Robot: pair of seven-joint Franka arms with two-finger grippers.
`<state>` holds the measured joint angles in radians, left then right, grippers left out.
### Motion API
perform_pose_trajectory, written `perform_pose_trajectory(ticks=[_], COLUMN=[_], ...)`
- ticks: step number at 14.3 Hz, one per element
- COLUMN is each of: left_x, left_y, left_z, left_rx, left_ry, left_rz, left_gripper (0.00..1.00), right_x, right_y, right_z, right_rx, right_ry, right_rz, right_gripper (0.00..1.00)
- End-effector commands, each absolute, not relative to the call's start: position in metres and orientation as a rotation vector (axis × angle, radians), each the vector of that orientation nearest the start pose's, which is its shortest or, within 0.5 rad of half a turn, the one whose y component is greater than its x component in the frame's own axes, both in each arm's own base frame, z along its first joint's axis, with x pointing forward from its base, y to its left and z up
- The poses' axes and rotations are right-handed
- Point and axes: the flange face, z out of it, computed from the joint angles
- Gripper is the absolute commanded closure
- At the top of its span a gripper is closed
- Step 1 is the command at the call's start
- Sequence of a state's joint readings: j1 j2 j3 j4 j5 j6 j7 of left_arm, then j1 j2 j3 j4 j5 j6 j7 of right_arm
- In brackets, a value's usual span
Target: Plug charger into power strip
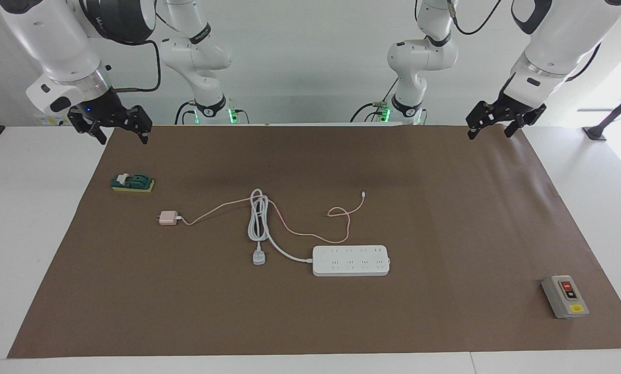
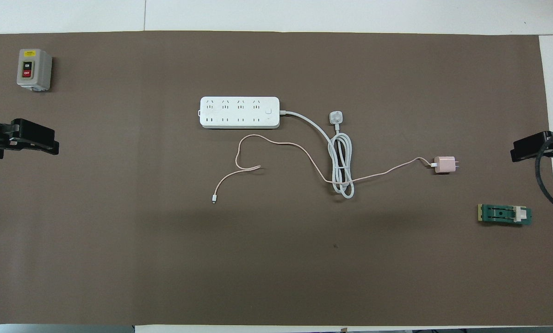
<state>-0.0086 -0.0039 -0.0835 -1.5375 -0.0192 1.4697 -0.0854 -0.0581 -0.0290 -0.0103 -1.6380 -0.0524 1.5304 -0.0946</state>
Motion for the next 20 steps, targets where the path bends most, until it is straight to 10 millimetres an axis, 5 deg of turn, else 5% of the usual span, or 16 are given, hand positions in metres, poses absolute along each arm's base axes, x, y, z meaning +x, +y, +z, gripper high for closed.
perform_pose_trajectory(ticks=[1, 12, 16, 20], left_x=[0.531, 0.534, 0.535, 0.535], left_y=[-0.052, -0.047, -0.040, -0.041], left_z=[0.635, 0.631, 0.631, 0.632], left_rx=[-3.157, -3.151, -3.150, -3.151], left_ry=[0.022, 0.029, 0.016, 0.021], left_rz=[0.119, 0.132, 0.135, 0.127], left_gripper=[0.00, 0.00, 0.00, 0.00], right_x=[0.532, 0.530, 0.522, 0.510], right_y=[-0.044, -0.046, -0.049, -0.088], right_z=[0.605, 0.608, 0.586, 0.540], right_rx=[-3.197, -3.180, -3.147, -3.045], right_ry=[-0.013, 0.004, 0.027, 0.194], right_rz=[0.120, 0.113, 0.161, 0.160], right_gripper=[0.00, 0.00, 0.00, 0.00])
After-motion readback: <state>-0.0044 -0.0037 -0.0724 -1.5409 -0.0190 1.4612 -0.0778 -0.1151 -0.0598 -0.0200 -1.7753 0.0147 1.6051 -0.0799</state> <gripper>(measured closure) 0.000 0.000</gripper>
